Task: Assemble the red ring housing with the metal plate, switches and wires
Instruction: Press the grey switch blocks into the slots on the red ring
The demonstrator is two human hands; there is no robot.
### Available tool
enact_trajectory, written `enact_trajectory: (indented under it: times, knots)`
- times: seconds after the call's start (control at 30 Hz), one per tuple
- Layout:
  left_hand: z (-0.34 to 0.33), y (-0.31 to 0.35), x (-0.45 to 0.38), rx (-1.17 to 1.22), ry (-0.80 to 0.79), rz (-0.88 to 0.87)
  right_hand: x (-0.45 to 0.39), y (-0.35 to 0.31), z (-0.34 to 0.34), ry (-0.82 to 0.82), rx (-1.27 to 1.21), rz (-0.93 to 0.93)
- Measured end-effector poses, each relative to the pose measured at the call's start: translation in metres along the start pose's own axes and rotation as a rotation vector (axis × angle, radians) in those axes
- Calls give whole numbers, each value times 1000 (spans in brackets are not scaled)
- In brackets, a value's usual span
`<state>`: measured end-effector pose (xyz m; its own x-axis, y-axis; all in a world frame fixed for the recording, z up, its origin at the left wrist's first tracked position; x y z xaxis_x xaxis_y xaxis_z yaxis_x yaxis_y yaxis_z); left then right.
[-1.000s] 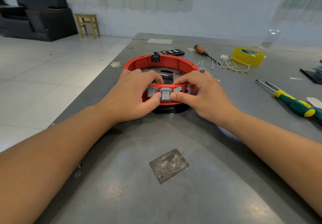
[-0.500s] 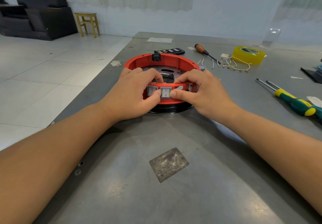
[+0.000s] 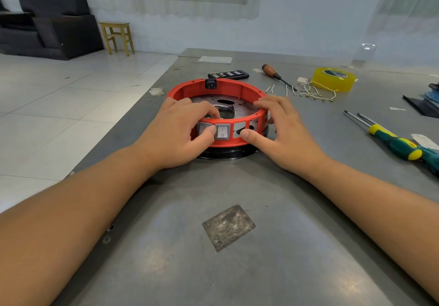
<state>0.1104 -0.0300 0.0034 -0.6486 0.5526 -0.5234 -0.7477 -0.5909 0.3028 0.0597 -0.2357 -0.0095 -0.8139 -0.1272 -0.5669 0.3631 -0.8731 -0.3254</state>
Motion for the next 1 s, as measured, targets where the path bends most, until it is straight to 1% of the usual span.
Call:
enact_trajectory:
  times: [0.07,0.23,0.33,0.4,0.47,0.53,0.6,0.87,1.0]
  knots:
    - [1,4,1,-43,16,-15,0,2,-2,-5,16,-1]
    - [4,21,5,-186,112,-55,3,-9,-2,5,14,72]
    - [4,21,5,-226,108,-29,5,-8,-3,-7,-19,83]
    - [5,18,4,-219,112,-1,5,1,1,60,-77,6]
    - [5,16,4,-206,125,14,6,18,4,96,-68,-119]
    - [5,15,2,-199,134,19,8,38,1,25,8,-233]
    - [3,13,2,-199,141,15,7,54,-4,-35,53,-306]
    - [-1,9,-2,-206,172,-9,-40,108,-12,-110,159,-411]
    - [-2,8,-2,-206,190,-14,-65,125,-20,-148,226,-375]
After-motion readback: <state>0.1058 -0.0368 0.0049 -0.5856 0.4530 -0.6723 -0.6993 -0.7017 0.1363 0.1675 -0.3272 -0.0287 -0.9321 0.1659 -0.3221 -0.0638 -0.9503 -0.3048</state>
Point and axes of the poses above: each hand's wrist, its own x-axis away from the middle knuckle, its own z-axis out of the back of the hand, y = z × x, the point moved 7 cm from there along -x, towards the middle knuckle, and after that the axes turned 8 degrees about z, right-handed, at the moved point
